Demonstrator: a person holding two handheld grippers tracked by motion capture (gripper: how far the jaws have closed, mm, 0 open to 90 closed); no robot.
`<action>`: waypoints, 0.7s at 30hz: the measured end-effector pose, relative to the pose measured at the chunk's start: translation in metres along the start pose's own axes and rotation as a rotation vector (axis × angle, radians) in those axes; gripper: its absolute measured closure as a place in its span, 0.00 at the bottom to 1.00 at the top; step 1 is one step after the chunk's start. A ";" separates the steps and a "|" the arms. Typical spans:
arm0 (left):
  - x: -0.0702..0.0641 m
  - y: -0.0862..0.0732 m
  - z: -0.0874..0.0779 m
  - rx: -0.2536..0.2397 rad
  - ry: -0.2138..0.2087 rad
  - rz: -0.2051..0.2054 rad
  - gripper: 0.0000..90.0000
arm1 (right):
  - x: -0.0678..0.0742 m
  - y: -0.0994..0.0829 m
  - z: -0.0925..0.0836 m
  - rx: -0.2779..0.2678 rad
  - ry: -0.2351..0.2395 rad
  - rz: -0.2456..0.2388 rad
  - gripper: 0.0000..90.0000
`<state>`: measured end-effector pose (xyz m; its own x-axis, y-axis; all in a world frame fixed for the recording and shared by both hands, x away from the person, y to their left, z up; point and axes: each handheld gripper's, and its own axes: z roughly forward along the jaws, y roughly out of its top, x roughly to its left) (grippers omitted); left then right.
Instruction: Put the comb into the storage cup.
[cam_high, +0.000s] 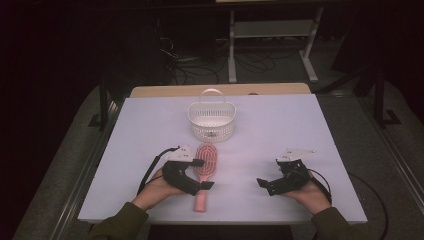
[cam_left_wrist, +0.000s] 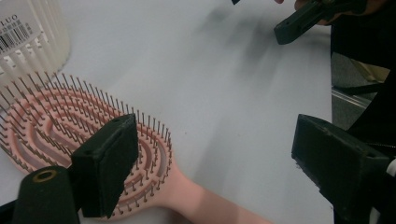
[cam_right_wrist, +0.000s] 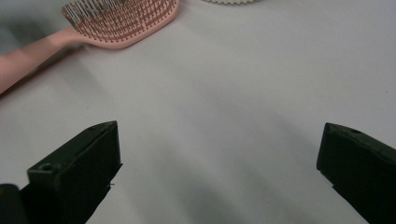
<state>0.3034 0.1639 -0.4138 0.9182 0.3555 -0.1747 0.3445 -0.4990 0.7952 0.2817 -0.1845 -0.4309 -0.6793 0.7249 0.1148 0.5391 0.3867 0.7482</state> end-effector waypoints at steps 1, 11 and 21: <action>0.000 0.000 0.000 0.002 -0.003 -0.001 0.18 | 0.000 0.000 0.000 0.000 0.000 0.000 0.00; -0.003 -0.001 0.004 0.012 -0.036 -0.002 0.37 | 0.000 0.000 0.000 0.004 0.001 0.002 0.00; -0.006 -0.004 0.007 0.044 -0.064 0.014 0.63 | 0.000 0.000 0.000 0.006 0.003 -0.002 0.00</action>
<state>0.2979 0.1576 -0.4200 0.9330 0.2976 -0.2022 0.3389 -0.5379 0.7719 0.2815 -0.1841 -0.4312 -0.6814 0.7227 0.1154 0.5409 0.3912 0.7446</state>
